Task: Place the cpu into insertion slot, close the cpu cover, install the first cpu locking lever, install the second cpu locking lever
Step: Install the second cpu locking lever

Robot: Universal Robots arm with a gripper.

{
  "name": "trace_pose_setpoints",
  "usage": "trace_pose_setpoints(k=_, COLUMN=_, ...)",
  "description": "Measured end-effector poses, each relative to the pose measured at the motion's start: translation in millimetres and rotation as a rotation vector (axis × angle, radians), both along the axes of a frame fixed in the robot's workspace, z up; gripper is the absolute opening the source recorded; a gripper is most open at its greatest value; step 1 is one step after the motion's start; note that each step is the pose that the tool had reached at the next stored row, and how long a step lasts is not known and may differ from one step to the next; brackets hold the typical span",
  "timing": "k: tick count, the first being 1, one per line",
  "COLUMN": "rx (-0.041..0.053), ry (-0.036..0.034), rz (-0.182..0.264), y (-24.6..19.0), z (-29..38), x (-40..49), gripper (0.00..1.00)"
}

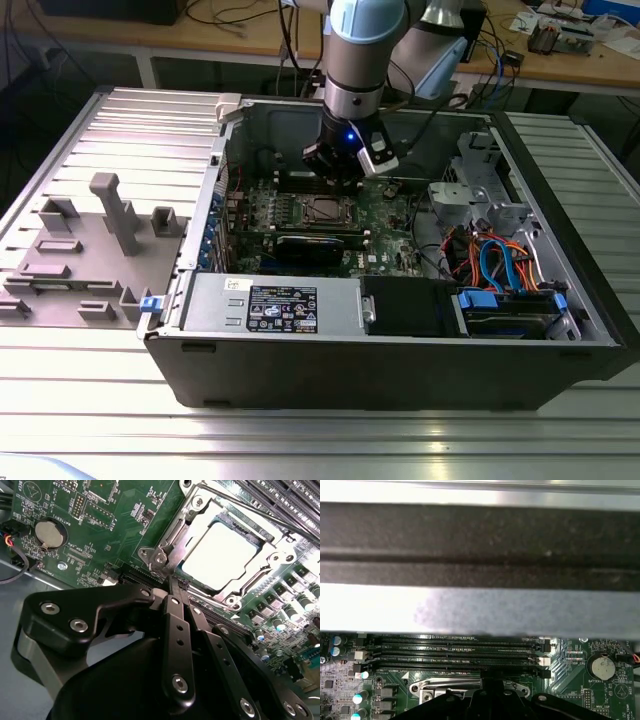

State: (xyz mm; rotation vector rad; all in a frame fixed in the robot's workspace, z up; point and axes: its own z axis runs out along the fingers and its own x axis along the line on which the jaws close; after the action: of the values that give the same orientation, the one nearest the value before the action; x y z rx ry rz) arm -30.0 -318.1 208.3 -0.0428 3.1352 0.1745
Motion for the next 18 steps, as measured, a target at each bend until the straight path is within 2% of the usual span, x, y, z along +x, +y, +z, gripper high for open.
trace_pose_setpoints(k=5, rx=0.0, ry=0.0, rz=0.0, y=-1.0, z=0.0, x=0.0, gripper=0.11)
trace_pose_setpoints(k=10, rx=0.0001, ry=0.0, rz=0.0, y=-4.2, z=-0.1, x=0.0, gripper=0.11)
trace_pose_setpoints(k=18, rx=0.0001, ry=0.0, rz=0.0, y=-4.4, z=3.5, x=0.0, gripper=0.11)
